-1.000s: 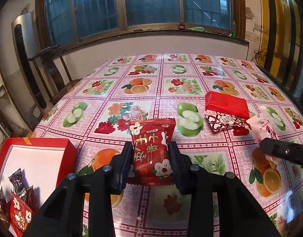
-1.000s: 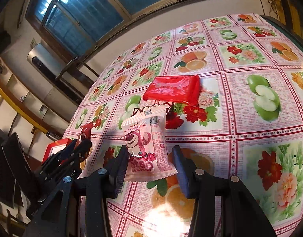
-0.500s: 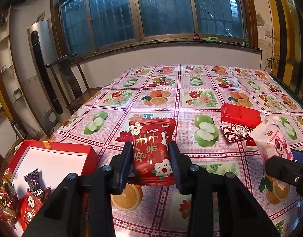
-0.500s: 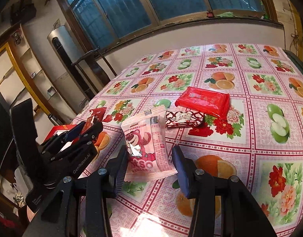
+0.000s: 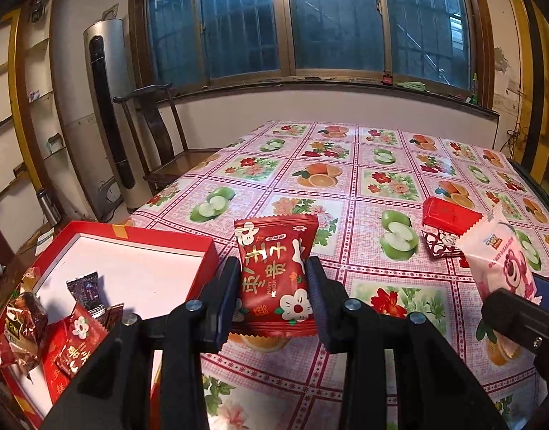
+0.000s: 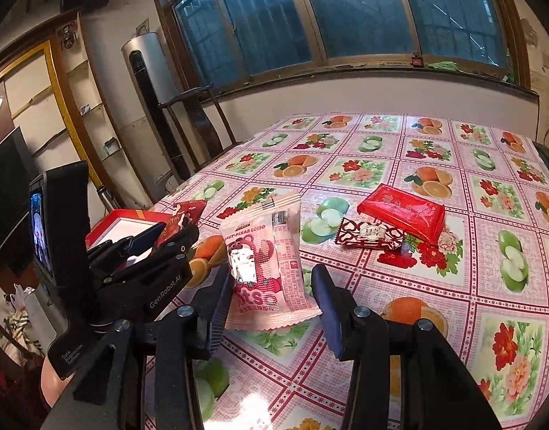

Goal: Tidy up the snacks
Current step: 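Carry both bags over the white box and open both tools, then move both tools back over the table toward the remaining red packs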

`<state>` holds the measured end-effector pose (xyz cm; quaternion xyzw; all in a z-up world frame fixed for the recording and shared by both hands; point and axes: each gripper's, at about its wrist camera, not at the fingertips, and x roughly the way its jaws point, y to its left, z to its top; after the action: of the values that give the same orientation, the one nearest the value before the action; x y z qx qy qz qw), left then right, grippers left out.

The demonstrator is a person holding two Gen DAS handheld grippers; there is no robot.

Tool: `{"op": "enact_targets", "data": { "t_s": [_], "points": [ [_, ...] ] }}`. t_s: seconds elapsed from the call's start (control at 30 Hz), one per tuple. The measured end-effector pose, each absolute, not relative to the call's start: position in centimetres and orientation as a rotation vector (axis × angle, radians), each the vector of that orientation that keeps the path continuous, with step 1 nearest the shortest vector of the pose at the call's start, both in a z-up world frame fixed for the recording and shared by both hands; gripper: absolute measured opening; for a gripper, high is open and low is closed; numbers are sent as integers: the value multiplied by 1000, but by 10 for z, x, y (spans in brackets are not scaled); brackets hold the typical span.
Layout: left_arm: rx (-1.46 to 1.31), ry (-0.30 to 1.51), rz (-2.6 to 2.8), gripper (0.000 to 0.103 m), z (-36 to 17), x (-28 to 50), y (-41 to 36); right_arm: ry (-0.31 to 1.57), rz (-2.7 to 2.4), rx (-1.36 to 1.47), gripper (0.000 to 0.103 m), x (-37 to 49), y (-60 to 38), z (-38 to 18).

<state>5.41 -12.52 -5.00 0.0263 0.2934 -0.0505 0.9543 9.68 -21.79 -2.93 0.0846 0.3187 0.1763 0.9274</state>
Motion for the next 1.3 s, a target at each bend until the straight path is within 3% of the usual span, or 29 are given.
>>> {"op": "enact_targets", "data": {
  "t_s": [0.3, 0.63, 0.7, 0.77, 0.8, 0.93, 1.3],
  "points": [
    [14, 585, -68, 37, -27, 11, -43, 665, 461, 102, 49, 88, -173, -28],
    [-28, 702, 183, 37, -39, 27, 91, 743, 634, 142, 50, 114, -22, -32],
    [-22, 727, 200, 46, -40, 31, 102, 737, 657, 176, 51, 117, -2, -30],
    [-38, 715, 219, 76, -38, 27, 108, 748, 692, 231, 62, 122, 7, -28],
    [-44, 698, 222, 79, -36, 23, 109, 747, 695, 244, 67, 123, 7, -26],
    [-23, 647, 219, 79, -25, 15, 88, 686, 617, 266, 71, 125, -27, -19],
    [24, 639, -68, 91, -9, 35, -78, 693, 188, 371, 71, 138, -238, -30]
  ]
}}
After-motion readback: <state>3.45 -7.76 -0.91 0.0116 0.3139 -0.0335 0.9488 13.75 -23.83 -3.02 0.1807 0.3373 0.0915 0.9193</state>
